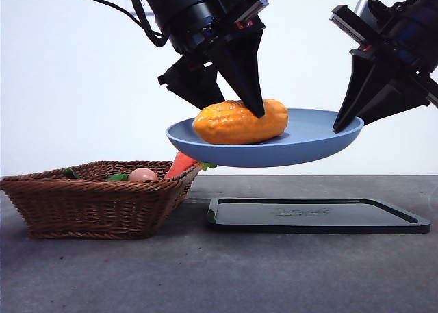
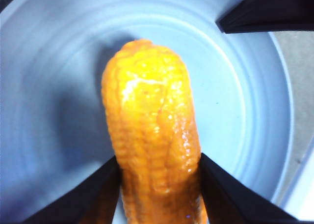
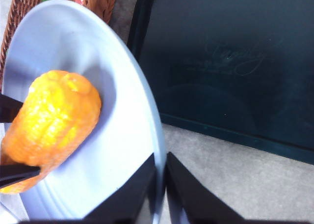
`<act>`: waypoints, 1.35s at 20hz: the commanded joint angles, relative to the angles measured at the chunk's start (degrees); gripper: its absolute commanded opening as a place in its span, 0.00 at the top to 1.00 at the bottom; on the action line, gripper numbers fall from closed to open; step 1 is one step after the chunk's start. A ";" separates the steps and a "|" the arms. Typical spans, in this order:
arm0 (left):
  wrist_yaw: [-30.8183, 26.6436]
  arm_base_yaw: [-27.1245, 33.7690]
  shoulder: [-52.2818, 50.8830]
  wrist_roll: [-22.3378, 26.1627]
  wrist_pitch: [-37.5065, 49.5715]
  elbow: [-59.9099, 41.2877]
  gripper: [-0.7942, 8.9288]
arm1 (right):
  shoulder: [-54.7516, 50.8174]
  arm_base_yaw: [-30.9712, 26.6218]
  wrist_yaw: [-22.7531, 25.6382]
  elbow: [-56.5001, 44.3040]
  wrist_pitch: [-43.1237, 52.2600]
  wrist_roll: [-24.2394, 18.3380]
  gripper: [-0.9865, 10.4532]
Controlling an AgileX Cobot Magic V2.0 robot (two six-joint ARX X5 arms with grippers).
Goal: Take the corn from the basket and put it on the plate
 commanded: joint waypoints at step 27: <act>-3.39 -0.92 1.66 0.44 -4.66 7.17 0.58 | 0.50 0.24 -1.27 1.31 -1.18 0.13 0.91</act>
